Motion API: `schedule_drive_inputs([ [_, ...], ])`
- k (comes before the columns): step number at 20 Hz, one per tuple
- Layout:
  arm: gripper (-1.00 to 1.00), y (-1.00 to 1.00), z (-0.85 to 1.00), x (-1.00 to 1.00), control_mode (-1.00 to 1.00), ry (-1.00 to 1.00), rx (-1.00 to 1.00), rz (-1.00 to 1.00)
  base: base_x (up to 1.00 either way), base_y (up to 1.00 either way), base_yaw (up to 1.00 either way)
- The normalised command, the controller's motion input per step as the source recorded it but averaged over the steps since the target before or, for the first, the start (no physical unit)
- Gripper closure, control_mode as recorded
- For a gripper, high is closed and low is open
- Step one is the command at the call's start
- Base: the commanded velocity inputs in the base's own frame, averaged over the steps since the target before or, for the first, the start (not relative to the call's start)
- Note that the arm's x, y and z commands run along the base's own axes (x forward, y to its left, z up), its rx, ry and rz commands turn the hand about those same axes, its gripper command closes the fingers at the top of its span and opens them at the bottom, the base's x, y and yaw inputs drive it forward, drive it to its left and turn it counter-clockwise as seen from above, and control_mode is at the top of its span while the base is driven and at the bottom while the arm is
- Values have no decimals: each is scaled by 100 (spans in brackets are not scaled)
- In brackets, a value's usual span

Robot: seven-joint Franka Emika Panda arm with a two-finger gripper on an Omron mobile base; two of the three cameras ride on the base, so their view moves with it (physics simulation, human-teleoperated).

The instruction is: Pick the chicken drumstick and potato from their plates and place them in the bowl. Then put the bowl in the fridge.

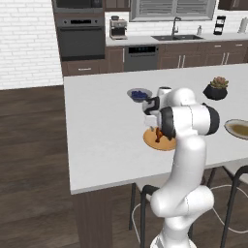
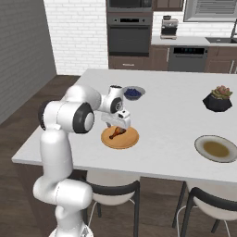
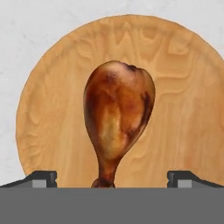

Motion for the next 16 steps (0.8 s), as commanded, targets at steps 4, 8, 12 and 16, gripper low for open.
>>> schedule_drive_inputs([
  [4, -100, 0, -28, 26, -100, 7, 1, 8, 0, 0, 0],
  [8, -100, 0, -34, 21, -100, 8, 3, 7, 0, 0, 0],
  [12, -100, -1, -35, 0, -100, 9, 5, 1, 0, 0, 0],
  [16, -100, -1, -27, 0, -100, 5, 3, 0, 0, 0, 0],
])
